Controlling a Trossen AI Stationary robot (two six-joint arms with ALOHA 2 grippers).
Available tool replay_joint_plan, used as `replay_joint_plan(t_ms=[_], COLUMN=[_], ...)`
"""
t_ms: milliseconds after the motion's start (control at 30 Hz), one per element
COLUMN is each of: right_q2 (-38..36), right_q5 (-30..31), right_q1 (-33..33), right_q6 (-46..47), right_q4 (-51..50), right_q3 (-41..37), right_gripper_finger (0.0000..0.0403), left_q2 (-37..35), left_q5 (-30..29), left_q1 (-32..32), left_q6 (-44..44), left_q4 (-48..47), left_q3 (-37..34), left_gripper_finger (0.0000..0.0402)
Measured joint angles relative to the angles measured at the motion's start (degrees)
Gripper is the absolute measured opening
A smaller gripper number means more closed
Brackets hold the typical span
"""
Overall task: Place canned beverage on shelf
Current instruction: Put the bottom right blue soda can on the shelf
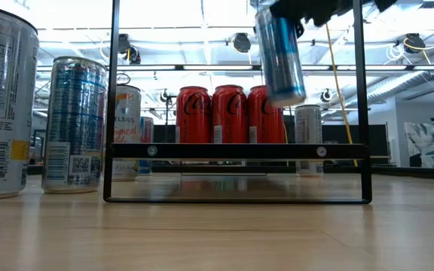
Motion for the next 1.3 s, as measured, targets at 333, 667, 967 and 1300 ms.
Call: replay_joint_plan(t_ms=[333, 667, 967, 1300], right_q2=[7.3, 5.3, -3.2, -3.5], right_q5=[-1.5, -6.2, -9.5, -5.3], right_q1=[-0.3, -0.4, -1.1, -2.6], right_q6=[-1.3, 1.5, 7.4, 1.9], right_q4=[4.2, 3.5, 3.1, 15.0], right_q3=[0.0, 0.0, -8.9, -12.1], right_gripper_finger=[0.0206, 0.0206, 0.0206, 0.0208], left_q2=[0.0, 0.0, 0.0, 0.0], left_q5=[0.0, 0.0, 0.1, 0.4], left_q1=[0.6, 0.5, 0.5, 1.6], left_q6=[-0.1, -0.1, -0.2, 0.2], left_q4=[-1.1, -1.6, -2.5, -3.0], left_q3=[0.0, 0.0, 0.0, 0.0], left_gripper_finger=[0.0325, 0.0325, 0.0325, 0.0325])
